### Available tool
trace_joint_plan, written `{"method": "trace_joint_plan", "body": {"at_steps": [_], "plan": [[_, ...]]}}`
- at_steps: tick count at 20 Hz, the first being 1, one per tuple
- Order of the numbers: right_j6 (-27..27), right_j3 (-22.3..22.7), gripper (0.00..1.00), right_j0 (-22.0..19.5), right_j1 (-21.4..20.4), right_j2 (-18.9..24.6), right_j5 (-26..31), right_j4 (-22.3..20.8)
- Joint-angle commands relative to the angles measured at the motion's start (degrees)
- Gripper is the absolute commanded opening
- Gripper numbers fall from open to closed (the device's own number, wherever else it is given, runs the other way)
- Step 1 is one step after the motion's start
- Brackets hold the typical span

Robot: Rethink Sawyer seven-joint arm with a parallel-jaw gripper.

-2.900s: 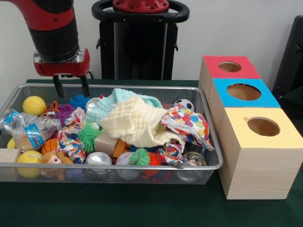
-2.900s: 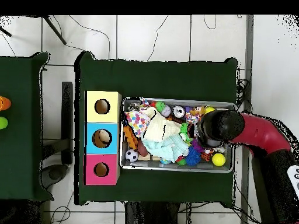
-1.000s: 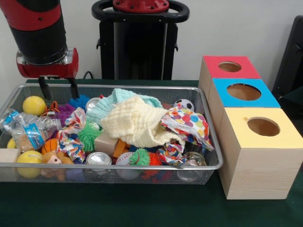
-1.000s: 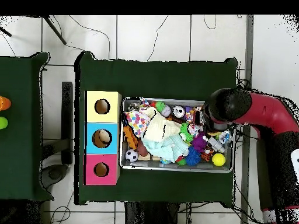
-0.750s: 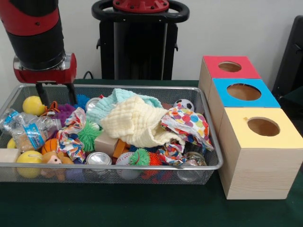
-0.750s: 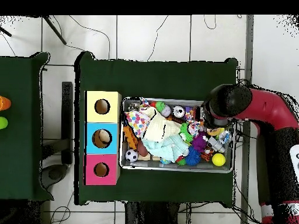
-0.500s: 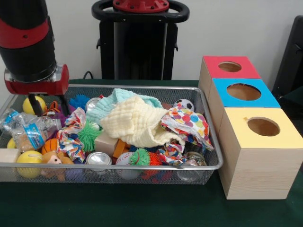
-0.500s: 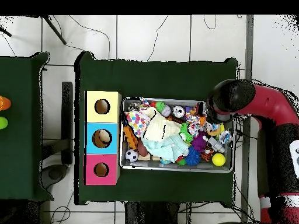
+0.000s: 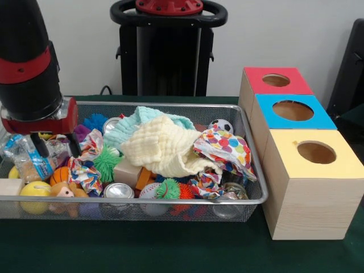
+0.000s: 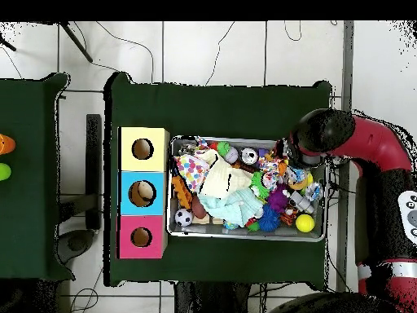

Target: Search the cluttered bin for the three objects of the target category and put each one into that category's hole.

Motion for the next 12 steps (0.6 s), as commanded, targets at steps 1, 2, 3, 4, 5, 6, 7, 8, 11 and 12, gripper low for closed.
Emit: {"method": "trace_joint_plan", "body": {"at_steps": [1, 2, 3, 4, 5, 6, 7, 8, 11, 12], "plan": [[-16.84, 4.97, 1.0, -0.83, 0.24, 2.12, -3.34, -4.8], [-16.71, 5.96, 1.0, -0.81, -0.93, 2.09, -3.07, -4.54], [-16.43, 6.93, 1.0, -0.95, -1.69, 2.04, -3.33, -4.49], [-16.55, 9.27, 1.0, -1.85, -3.07, 2.01, -4.34, -4.31], [-16.87, 10.13, 1.0, -2.46, -3.27, 2.21, -4.88, -4.36], [-17.18, 10.99, 1.0, -3.06, -3.46, 2.42, -5.42, -4.41], [-17.53, 11.62, 1.0, -3.56, -3.6, 2.51, -5.94, -4.62], [-17.82, 12.8, 1.0, -4.11, -3.87, 2.67, -7.14, -4.85], [-18.51, 14.63, 1.0, -5.59, -3.81, 3.08, -9.16, -5.44], [-18.85, 14.74, 1.0, -5.96, -3.51, 3.25, -9.44, -5.67]]}}
